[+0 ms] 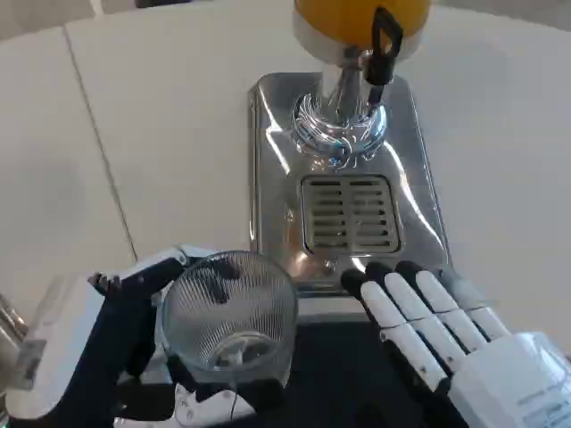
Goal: Grasp the cup under the faucet to collect the drink, then remove the cup.
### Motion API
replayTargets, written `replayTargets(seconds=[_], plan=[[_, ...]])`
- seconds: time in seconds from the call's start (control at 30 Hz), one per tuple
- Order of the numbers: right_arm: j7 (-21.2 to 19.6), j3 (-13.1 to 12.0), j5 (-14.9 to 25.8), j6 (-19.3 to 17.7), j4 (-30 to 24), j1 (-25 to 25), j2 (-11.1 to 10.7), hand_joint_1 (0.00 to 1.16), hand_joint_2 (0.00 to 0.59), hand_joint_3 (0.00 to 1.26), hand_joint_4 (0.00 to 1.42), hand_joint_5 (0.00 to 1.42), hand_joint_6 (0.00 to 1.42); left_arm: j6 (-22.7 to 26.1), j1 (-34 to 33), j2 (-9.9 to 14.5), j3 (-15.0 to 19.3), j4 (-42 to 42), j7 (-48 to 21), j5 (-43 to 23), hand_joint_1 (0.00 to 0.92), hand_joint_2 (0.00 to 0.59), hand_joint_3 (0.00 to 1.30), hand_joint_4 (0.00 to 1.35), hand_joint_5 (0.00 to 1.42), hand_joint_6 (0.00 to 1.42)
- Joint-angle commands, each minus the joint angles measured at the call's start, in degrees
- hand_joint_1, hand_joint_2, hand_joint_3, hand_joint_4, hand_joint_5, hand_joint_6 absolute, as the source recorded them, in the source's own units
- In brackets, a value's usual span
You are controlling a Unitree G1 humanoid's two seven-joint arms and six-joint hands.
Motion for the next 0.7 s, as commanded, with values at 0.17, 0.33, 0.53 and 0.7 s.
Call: replayTargets(seconds=[0.17,0.33,0.53,0.7], plan=[[0.61,0.05,0.27,0.88,-0.44,1.05,-0.11,0.14,0.582,0.00,0.00,0.00,0.00,1.23,0.11,-1.11,-0.33,-0.27,-0.34,-0.40,0.778,0.000,1.17,1.04,1.42,1.42],[0.73,-0.13,0.36,1.24,-0.83,0.82,-0.08,0.14,0.582,0.00,0.00,0.00,0.00,1.43,0.03,-1.53,-0.39,-0.45,-0.30,-0.27,0.778,0.000,1.16,1.04,1.42,1.42],[0.41,-0.44,0.46,1.65,-1.39,1.16,0.24,0.15,0.582,0.00,0.00,0.00,0.00,3.49,-1.00,-2.46,-1.07,0.04,-0.73,-0.51,0.779,0.000,1.16,1.04,1.42,1.42],[0.08,-1.38,1.83,2.32,-2.09,2.97,1.05,0.15,0.582,0.00,0.00,0.00,0.00,6.63,-3.54,-4.32,-2.57,0.73,-0.16,0.92,0.779,0.000,1.15,1.03,1.42,1.42]])
